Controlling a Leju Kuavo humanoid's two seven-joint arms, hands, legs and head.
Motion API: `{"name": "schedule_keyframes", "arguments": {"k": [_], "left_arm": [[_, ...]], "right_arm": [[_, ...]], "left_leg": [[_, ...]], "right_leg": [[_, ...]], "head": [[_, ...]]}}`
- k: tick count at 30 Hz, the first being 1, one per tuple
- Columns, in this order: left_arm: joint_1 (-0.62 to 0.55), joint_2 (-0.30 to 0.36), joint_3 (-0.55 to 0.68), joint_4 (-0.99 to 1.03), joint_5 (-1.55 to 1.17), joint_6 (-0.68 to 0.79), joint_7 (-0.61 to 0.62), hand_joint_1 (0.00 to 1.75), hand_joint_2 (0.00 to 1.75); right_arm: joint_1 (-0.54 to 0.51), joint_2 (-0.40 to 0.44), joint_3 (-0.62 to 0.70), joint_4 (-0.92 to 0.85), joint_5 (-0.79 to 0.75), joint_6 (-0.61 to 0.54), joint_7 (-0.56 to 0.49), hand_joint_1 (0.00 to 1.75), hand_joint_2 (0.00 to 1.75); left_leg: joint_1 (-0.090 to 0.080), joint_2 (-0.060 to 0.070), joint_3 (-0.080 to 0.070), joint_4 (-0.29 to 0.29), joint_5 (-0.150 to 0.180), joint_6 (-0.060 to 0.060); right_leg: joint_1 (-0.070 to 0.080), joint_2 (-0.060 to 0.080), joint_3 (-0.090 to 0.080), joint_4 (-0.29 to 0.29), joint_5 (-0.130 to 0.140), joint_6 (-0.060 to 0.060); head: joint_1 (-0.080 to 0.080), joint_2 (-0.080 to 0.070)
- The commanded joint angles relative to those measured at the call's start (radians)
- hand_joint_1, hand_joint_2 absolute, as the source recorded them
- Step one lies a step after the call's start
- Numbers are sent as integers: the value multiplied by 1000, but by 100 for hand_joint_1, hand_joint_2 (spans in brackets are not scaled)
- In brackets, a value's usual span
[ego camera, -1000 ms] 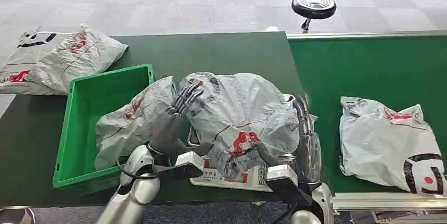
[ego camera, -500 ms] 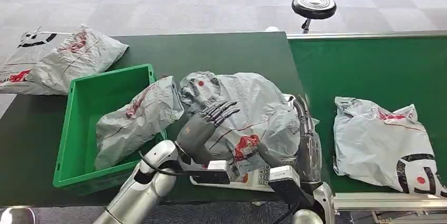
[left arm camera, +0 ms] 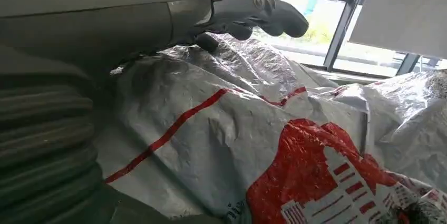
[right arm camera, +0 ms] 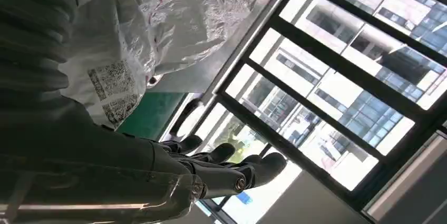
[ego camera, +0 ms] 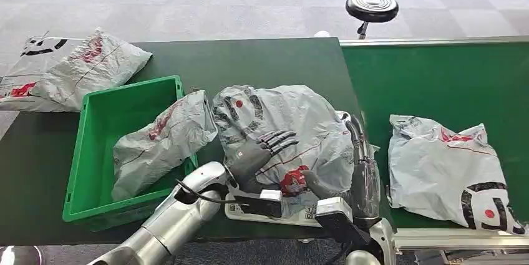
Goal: Moved the parcel from conveyor to table for the left to box.
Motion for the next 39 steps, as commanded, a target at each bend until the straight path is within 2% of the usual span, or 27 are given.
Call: {"name": "schedule_keyframes", "arguments": {"k": [1, 9, 10, 11, 26, 32, 39], "left_arm": [[-115, -34, -152, 205, 4, -67, -6, 0, 175], [-117, -50, -192, 259, 12, -76, -20, 0, 175], [-126, -53, -213, 272, 15, -85, -36, 26, 175], [-131, -54, -219, 276, 16, -87, -39, 175, 175], [-153, -30, -231, 225, 38, -79, -41, 175, 175], [-151, 14, -212, 92, 44, -22, -9, 175, 175], [-146, 76, -165, -168, 8, 48, 43, 175, 175]], "right_arm": [[36, -7, -26, -33, 23, 6, 17, 0, 175], [59, -7, -39, -53, 35, -4, 17, 0, 175], [69, -2, -46, -66, 47, -8, 22, 0, 175], [76, -3, -46, -76, 49, -7, 23, 0, 175], [84, 7, -65, -93, 63, -3, 26, 0, 175], [97, 8, -76, -109, 68, -13, 24, 0, 175], [116, 14, -85, -128, 72, -14, 33, 0, 175]], "left_leg": [[0, -4, 0, -1, 2, 3], [0, -2, 1, -1, 1, 2], [0, -3, 1, -1, 1, 2], [0, -2, 2, -2, 1, 3], [0, 0, 1, -1, 0, 2], [0, 0, 2, -2, 1, 3], [0, 0, 0, -1, 0, 2]], "right_leg": [[1, -5, 2, -2, 0, -3], [1, -3, 3, -2, 0, -2], [0, -3, 3, -1, 0, -2], [1, -3, 3, -2, 0, -3], [1, -1, 3, -1, 1, -3], [1, -1, 3, -2, 1, -4], [1, 0, 2, -1, 1, -3]], "head": [[0, 0], [0, 0], [0, 0], [0, 0], [0, 0], [0, 0], [0, 0]]}}
